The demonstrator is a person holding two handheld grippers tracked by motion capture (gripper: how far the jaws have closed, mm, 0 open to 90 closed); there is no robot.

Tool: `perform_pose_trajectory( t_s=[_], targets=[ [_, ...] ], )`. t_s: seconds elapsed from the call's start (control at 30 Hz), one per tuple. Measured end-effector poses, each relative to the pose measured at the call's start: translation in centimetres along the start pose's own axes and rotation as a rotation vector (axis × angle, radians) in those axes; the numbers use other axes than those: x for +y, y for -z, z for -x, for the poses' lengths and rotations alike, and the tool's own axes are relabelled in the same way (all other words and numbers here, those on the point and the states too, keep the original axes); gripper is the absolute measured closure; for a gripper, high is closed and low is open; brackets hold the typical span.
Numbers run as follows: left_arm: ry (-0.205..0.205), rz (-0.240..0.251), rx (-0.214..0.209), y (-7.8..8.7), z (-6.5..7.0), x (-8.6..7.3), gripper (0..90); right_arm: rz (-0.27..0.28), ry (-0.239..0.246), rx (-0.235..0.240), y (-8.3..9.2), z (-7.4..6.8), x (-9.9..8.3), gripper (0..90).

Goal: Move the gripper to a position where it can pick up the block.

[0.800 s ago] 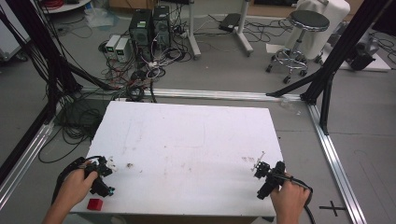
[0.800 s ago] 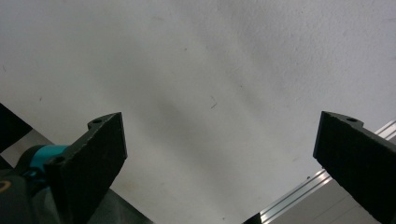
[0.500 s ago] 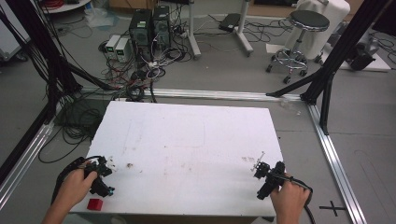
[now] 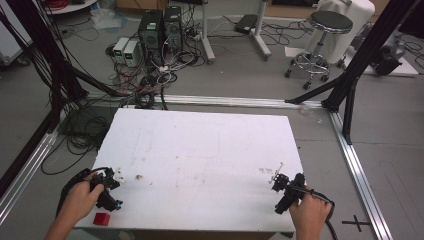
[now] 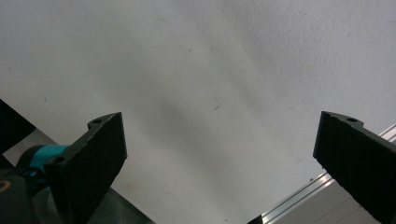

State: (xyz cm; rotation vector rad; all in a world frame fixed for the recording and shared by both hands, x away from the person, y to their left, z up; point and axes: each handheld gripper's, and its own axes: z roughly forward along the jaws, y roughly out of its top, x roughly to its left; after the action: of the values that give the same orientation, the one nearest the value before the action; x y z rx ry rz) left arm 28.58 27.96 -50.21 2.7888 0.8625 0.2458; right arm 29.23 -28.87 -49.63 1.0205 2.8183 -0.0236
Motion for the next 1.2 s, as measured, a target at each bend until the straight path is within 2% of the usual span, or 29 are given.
perform_pose_trajectory(
  t_s=[0.27,0.47,0.53,0.87,1.03,1.13,1.2],
  targets=[
    [-0.024,0.01,0.004,0.3,0.0,-0.1,22.9,0.008,0.002,0.004,0.1,0.0,-0.1,1.9],
    [-0.069,0.004,0.009,0.3,-0.5,-0.2,23.0,0.012,-0.011,0.011,0.0,0.1,-0.6,1.9],
    [-0.069,0.023,0.001,0.4,-0.7,-0.3,22.9,0.014,-0.013,0.009,0.0,0.1,-0.6,1.9],
    [-0.115,0.049,-0.079,1.5,-1.6,-0.6,23.0,0.022,-0.007,0.01,0.2,0.0,-0.4,1.9],
    [-0.165,0.013,-0.05,2.1,-1.9,-0.5,23.0,0.02,-0.01,0.01,0.2,0.0,-0.4,1.9],
    [-0.183,0.014,-0.051,2.4,-2.0,-0.4,22.9,0.011,-0.005,0.017,0.0,0.0,-0.3,1.9],
    [-0.212,0.01,-0.037,2.7,-2.0,-0.3,22.9,0.013,0.001,0.016,0.0,0.0,-0.3,1.9]
  ],
)
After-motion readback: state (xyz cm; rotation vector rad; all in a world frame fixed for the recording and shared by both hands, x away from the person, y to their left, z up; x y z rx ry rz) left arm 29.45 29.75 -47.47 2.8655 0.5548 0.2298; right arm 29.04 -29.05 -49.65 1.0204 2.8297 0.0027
